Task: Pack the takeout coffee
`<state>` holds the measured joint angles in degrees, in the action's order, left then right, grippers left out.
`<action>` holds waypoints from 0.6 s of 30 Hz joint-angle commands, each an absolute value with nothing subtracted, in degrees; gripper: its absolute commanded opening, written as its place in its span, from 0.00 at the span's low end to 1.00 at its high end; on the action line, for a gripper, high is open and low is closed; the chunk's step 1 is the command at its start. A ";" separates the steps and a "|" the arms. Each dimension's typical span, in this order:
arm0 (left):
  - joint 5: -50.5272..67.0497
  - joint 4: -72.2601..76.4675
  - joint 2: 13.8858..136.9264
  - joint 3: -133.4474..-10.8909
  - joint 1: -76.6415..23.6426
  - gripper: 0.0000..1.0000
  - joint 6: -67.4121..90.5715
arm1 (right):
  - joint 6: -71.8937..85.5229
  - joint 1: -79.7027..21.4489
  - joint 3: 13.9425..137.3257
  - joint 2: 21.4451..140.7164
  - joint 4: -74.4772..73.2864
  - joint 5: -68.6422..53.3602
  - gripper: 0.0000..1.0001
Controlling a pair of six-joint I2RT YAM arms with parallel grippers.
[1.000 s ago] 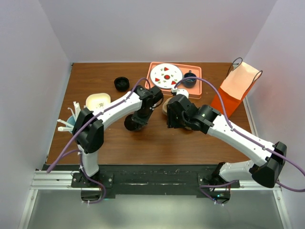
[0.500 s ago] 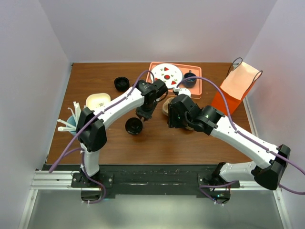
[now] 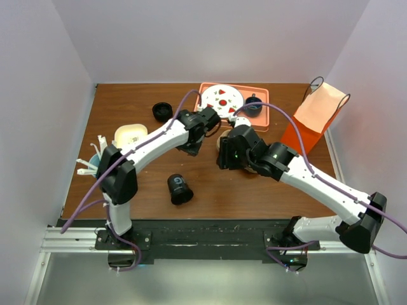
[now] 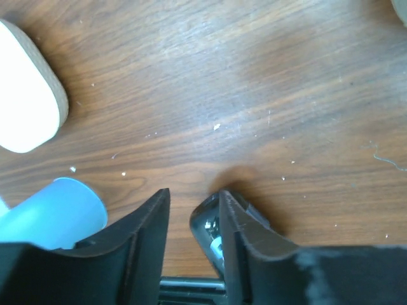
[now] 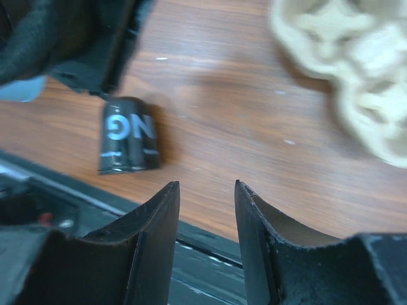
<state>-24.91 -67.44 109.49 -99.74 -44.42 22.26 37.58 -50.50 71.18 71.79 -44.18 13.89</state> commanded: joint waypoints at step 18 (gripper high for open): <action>-2.73 -47.99 86.75 -64.16 -24.96 0.50 30.94 | 18.91 -74.44 57.65 87.79 -2.02 15.08 0.66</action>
<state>-6.57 -51.03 88.92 -65.65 -26.39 28.16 31.86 -73.23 55.83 84.31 -10.61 3.70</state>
